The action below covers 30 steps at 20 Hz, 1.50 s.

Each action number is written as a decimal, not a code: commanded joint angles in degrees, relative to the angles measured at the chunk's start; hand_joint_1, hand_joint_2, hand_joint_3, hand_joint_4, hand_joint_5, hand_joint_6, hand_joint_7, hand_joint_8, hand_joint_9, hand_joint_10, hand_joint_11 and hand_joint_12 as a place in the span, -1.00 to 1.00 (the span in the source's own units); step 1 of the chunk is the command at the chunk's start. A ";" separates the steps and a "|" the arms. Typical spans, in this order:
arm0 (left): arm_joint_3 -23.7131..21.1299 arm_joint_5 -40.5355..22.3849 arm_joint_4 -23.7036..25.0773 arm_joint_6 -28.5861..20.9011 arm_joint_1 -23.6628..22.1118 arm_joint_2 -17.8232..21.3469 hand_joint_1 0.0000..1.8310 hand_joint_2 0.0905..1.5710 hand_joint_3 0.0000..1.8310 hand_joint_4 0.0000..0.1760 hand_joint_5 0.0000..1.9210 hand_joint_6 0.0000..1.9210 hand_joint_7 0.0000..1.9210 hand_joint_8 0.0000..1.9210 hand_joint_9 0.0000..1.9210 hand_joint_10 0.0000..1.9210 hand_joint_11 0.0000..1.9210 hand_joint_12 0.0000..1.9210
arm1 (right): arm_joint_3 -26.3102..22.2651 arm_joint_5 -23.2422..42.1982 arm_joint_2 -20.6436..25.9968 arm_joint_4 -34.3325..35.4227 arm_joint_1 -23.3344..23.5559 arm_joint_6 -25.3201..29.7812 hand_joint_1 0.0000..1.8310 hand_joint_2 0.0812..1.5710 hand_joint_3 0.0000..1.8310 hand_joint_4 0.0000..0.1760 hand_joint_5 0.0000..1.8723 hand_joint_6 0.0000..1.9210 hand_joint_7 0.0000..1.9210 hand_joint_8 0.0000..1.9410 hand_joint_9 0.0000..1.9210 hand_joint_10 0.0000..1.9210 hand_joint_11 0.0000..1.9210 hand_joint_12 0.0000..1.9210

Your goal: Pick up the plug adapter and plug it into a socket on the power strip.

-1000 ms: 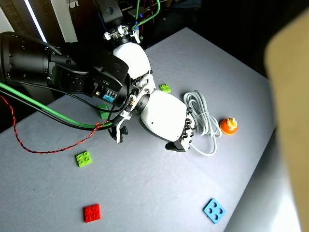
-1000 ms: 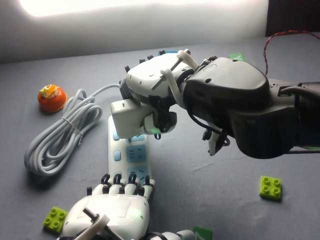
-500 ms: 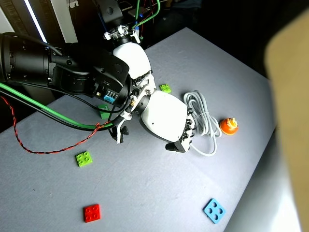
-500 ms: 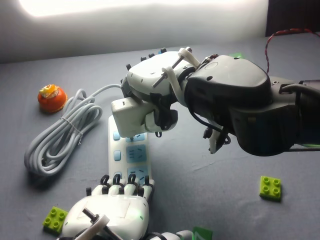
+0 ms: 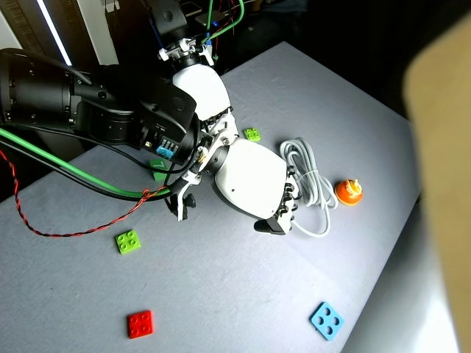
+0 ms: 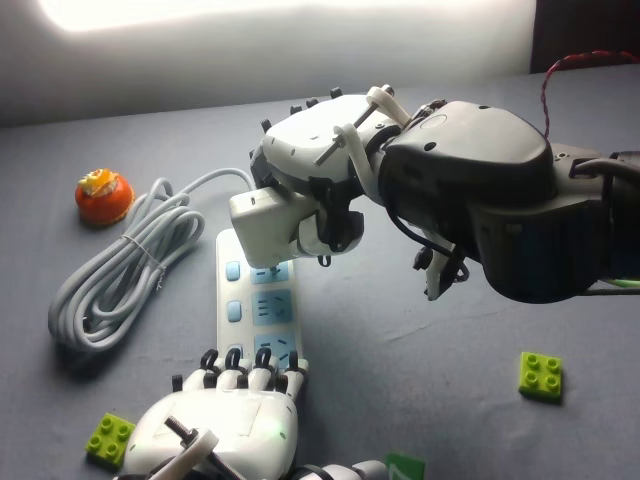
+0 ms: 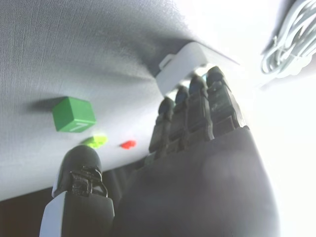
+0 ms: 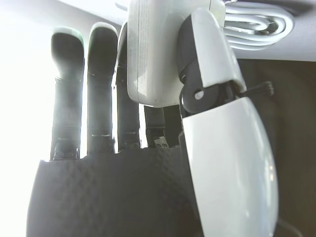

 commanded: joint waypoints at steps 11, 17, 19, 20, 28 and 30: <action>-0.38 -3.54 1.87 -0.04 0.20 0.44 -1.00 0.55 -1.00 -1.00 -0.92 -0.99 -0.95 -0.99 -0.97 -0.99 -0.97 -0.97 | -0.10 -1.37 -0.62 -2.80 0.71 1.07 0.32 0.51 -1.00 -1.00 -0.13 0.11 -0.13 0.49 -0.29 0.50 -0.39 0.81; -0.39 -3.63 1.87 -0.04 0.23 0.47 -0.99 0.53 -0.99 -1.00 -0.90 -1.00 -0.92 -1.00 -0.94 -1.00 -0.99 -0.79 | 0.61 -1.50 -1.17 -2.81 1.12 1.16 0.33 0.50 -1.00 -1.00 -0.11 0.08 -0.13 0.50 -0.30 0.48 -0.36 0.78; -0.39 -3.72 1.87 -0.04 0.23 0.47 -0.93 0.53 -1.00 -1.00 -0.92 -1.00 -0.94 -1.00 -0.96 -1.00 -1.00 -0.83 | 1.12 -1.68 -1.26 -2.81 1.20 1.27 0.32 0.49 -1.00 -1.00 -0.10 0.08 -0.12 0.47 -0.29 0.46 -0.36 0.78; -0.39 -3.73 1.87 -0.04 0.23 0.47 -0.97 0.53 -1.00 -1.00 -0.92 -1.00 -0.94 -1.00 -0.96 -1.00 -1.00 -0.83 | 1.36 -1.72 -1.32 -2.81 1.18 1.29 0.32 0.50 -1.00 -1.00 -0.11 0.10 -0.14 0.49 -0.30 0.47 -0.37 0.79; -0.59 -4.03 1.87 -0.04 0.22 0.55 -1.00 0.54 -1.00 -1.00 -0.94 -1.00 -0.96 -0.99 -0.99 -1.00 -1.00 -0.94 | 1.62 -2.27 -1.28 -2.81 1.37 1.26 0.30 0.60 -1.00 -1.00 -0.33 0.26 -0.19 0.62 -0.32 0.54 -0.38 0.81; -0.71 -4.10 1.87 -0.04 0.20 0.56 -1.00 0.54 -1.00 -1.00 -0.92 -0.99 -0.95 -0.99 -0.98 -0.99 -0.99 -0.93 | 1.62 -2.45 -1.13 -2.80 2.05 1.27 0.32 0.55 -1.00 -1.00 -0.23 0.19 -0.15 0.55 -0.30 0.52 -0.37 0.79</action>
